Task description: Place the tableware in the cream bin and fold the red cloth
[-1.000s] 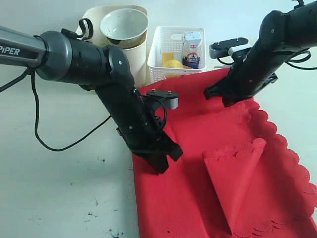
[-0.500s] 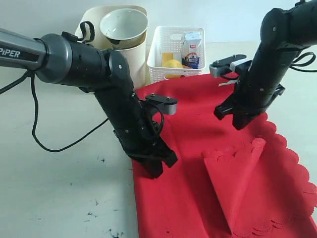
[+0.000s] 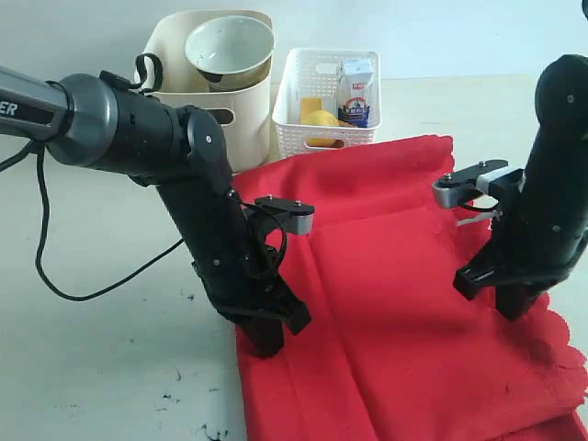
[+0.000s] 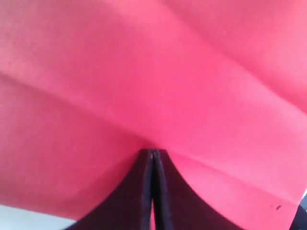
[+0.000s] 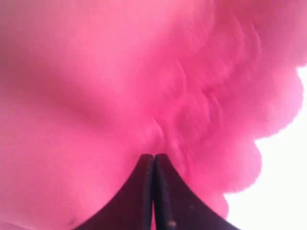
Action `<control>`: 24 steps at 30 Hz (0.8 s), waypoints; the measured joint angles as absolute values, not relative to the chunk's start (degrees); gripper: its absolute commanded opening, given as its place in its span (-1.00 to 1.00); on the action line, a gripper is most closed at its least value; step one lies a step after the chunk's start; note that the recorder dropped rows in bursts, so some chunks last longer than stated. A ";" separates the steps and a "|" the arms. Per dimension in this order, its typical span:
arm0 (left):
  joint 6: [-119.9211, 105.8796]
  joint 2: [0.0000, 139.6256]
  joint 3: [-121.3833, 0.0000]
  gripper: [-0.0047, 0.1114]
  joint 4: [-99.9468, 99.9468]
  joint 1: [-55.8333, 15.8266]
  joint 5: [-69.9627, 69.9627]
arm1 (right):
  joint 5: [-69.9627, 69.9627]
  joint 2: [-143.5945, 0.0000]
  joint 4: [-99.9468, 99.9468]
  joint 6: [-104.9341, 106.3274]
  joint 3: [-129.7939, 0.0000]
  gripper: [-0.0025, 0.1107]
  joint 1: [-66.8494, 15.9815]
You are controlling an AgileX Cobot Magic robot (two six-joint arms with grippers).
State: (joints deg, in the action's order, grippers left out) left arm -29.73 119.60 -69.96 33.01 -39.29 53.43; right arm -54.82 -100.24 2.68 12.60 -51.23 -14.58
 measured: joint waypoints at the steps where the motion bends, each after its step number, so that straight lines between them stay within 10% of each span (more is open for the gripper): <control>1: -29.73 119.41 -69.53 -0.92 33.01 -39.29 53.70 | -54.96 -99.56 1.89 11.53 -50.67 -0.96 -14.58; 24: -29.10 99.47 -64.01 -0.92 30.01 -39.27 45.48 | -38.23 -91.37 25.92 26.32 -50.69 -0.96 -18.00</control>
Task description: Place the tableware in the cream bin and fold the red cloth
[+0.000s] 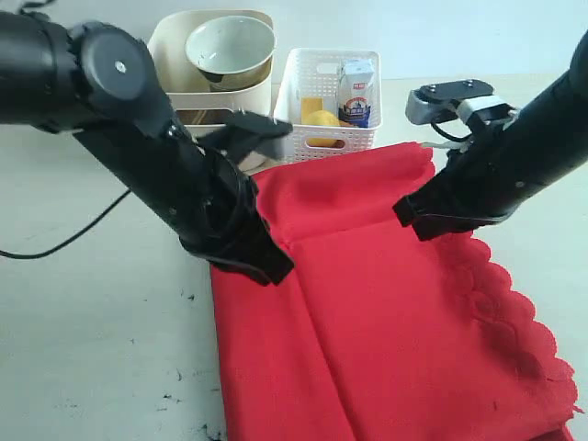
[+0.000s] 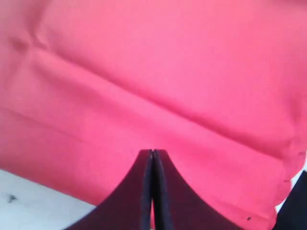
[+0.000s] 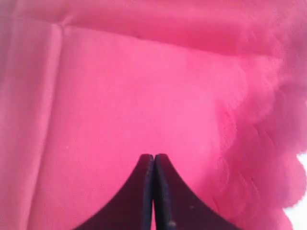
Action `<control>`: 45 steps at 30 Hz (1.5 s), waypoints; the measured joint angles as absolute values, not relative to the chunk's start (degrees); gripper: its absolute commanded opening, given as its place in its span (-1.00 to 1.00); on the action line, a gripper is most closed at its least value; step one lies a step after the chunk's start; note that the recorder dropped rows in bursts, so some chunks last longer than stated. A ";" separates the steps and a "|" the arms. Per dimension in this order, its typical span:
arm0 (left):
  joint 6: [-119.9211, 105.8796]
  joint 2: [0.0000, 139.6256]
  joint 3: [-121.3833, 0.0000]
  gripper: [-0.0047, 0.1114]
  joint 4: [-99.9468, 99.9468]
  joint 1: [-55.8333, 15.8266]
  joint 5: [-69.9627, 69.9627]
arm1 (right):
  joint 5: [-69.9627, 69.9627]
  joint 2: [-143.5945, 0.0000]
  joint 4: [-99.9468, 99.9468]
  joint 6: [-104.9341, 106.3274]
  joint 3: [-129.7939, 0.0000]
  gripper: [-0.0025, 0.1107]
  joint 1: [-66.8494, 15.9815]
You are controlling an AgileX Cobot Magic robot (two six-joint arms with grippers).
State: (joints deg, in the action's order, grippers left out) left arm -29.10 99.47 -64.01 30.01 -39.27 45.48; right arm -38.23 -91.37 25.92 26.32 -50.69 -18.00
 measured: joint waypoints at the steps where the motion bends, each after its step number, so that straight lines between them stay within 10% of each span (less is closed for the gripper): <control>1: -28.54 97.53 -64.01 -0.92 29.69 -39.13 45.37 | -37.79 -91.68 25.80 26.41 -51.48 -0.96 -19.01; 45: -8.30 47.32 -43.55 -0.92 1.43 -36.63 34.37 | -34.82 -113.65 -1.87 -5.44 -62.02 -0.96 -30.13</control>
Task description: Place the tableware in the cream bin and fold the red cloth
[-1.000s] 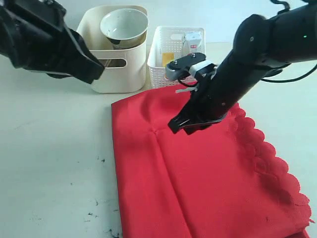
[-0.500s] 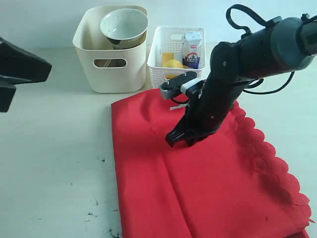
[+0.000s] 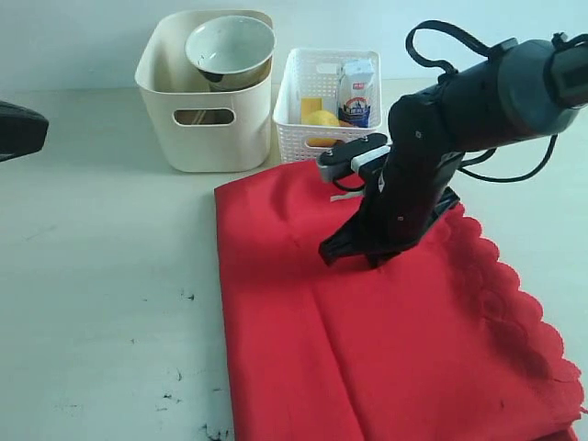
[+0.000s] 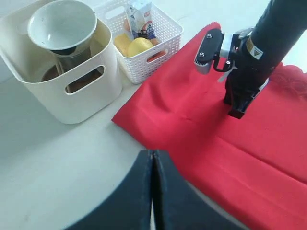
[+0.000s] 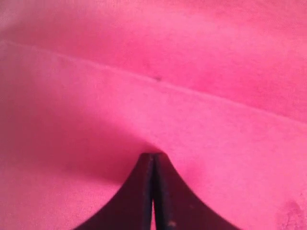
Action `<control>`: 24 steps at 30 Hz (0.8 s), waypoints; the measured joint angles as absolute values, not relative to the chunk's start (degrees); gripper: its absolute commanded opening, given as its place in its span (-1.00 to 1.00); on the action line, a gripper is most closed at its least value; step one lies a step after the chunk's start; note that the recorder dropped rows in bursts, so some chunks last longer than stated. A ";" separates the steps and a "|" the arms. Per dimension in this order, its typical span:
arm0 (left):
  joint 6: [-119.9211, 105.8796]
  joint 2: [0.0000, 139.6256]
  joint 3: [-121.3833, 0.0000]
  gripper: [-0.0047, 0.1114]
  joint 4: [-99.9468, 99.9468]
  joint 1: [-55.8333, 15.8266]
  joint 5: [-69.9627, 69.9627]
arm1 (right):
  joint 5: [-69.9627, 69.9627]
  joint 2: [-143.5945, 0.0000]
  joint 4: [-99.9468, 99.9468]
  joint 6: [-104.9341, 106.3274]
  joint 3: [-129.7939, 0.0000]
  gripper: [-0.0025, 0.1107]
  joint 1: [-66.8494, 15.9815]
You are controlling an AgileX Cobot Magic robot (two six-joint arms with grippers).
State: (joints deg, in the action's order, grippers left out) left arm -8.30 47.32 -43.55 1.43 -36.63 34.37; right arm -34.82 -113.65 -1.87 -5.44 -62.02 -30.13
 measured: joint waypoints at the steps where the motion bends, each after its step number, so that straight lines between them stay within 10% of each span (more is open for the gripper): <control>1: -8.09 47.32 -43.55 -0.92 1.30 -36.63 34.25 | -34.40 -113.54 -1.87 -5.76 -61.46 -0.96 -29.65; 24: -4.72 46.40 -43.55 -0.92 1.19 -36.63 34.02 | -34.96 -110.31 -7.45 -10.50 -54.04 -0.96 -12.57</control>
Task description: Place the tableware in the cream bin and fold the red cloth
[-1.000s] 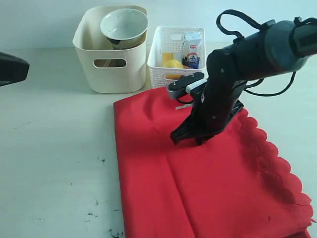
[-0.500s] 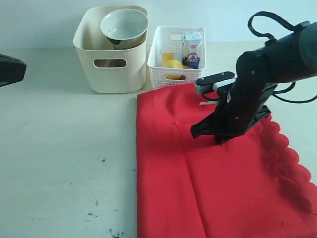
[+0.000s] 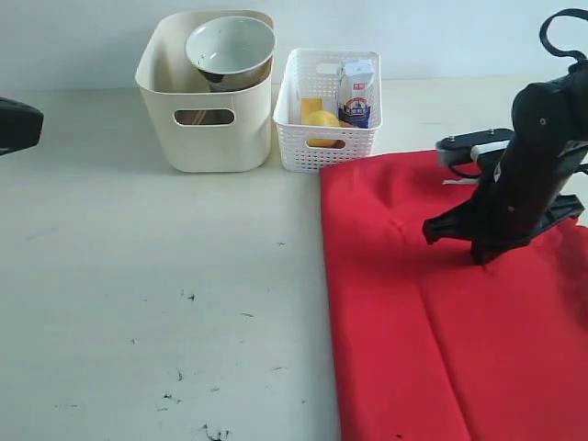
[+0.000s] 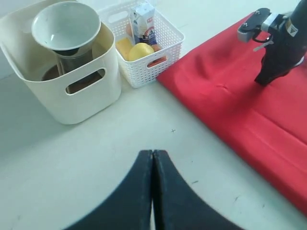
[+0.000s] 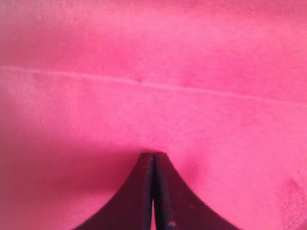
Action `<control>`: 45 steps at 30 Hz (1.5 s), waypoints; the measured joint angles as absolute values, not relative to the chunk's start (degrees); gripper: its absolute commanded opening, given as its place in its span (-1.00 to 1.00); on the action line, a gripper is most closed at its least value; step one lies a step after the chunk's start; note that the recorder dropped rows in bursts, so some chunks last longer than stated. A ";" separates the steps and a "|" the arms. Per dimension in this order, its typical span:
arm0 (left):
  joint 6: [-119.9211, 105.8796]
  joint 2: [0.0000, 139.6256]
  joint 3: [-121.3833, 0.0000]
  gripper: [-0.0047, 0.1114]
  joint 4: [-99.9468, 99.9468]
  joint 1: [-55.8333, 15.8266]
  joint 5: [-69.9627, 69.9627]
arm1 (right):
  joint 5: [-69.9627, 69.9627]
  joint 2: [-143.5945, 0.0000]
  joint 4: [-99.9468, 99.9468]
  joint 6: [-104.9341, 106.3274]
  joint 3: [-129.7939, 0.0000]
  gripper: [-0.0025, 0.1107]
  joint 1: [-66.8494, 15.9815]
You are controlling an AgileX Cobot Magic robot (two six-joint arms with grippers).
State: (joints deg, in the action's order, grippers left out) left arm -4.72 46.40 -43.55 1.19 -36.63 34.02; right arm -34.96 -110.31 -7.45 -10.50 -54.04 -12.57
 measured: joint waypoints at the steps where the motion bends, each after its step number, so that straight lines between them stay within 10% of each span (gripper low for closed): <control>1: -4.62 46.07 -43.55 -0.92 1.19 -36.63 34.02 | -35.12 -110.31 -7.45 -10.50 -53.99 -0.96 -11.89; 23: -3.33 41.77 -43.55 -0.92 1.19 -36.63 33.90 | -37.63 -110.16 -9.17 -13.10 -54.27 -0.96 -0.09; 45: -2.98 39.97 -43.55 -0.92 1.07 -36.63 34.01 | -33.28 -103.18 5.19 1.82 -53.65 -0.96 -5.82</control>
State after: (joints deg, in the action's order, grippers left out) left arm -2.98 39.97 -43.55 1.07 -36.63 34.01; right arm -33.28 -103.18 5.19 1.82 -53.65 -5.82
